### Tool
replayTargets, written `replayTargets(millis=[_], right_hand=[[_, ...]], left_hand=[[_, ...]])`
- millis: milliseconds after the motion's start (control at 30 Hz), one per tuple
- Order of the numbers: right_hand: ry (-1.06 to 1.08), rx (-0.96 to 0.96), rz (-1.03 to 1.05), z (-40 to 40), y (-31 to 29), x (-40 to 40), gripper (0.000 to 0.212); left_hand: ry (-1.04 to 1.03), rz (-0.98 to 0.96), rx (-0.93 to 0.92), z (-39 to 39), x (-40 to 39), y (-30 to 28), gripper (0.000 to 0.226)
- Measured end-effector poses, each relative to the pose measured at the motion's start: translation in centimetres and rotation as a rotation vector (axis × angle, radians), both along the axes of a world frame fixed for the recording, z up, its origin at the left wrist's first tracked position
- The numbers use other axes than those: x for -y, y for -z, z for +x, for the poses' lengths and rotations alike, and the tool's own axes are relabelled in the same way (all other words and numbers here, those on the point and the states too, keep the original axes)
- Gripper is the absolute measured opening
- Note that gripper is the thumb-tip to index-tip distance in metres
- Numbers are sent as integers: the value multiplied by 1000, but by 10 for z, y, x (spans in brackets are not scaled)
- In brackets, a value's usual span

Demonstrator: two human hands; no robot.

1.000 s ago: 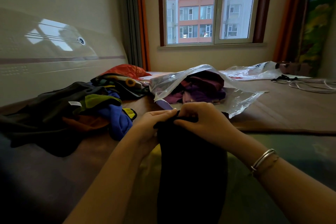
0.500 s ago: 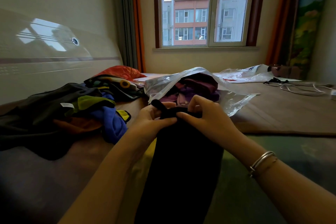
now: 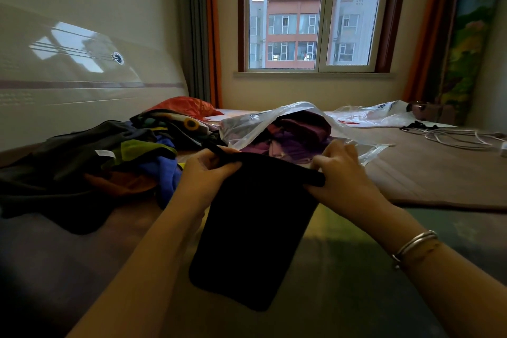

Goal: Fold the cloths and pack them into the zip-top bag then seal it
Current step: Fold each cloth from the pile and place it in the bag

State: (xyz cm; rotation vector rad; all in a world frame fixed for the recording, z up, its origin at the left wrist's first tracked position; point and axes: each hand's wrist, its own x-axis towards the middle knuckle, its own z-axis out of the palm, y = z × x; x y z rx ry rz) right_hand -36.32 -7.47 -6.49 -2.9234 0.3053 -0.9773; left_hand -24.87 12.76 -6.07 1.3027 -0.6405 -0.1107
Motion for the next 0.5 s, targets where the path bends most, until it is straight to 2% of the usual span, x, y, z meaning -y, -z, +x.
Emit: replayTargets(millis=[67, 100, 167, 200, 233, 300, 367, 433, 500], right_hand=[[-50, 85, 219, 0, -1, 3, 25], [-126, 107, 423, 0, -2, 4, 23], [-371, 28, 971, -1, 2, 4, 30], [-483, -46, 1192, -1, 9, 3, 39], [-527, -120, 1309, 2, 18, 3, 45], [-540, -264, 1393, 6, 32, -1, 48], [-499, -326, 1415, 9, 36, -8, 54], [-450, -292, 1461, 8, 31, -11, 52], [-433, -193, 1522, 5, 20, -12, 44]], left_hand=[[-13, -22, -1, 4, -1, -1, 17], [-5, -37, -21, 4, -2, -2, 15], [6, -63, -52, 5, -1, -2, 14], [4, -72, -64, 5, 1, -2, 14], [2, -90, -83, 6, 3, -2, 18], [12, -154, -147, 6, 7, -1, 30], [-29, -230, -219, 8, 9, -2, 34], [-154, -235, -275, 14, 9, -1, 37], [-215, -162, -385, 18, 8, 1, 47]])
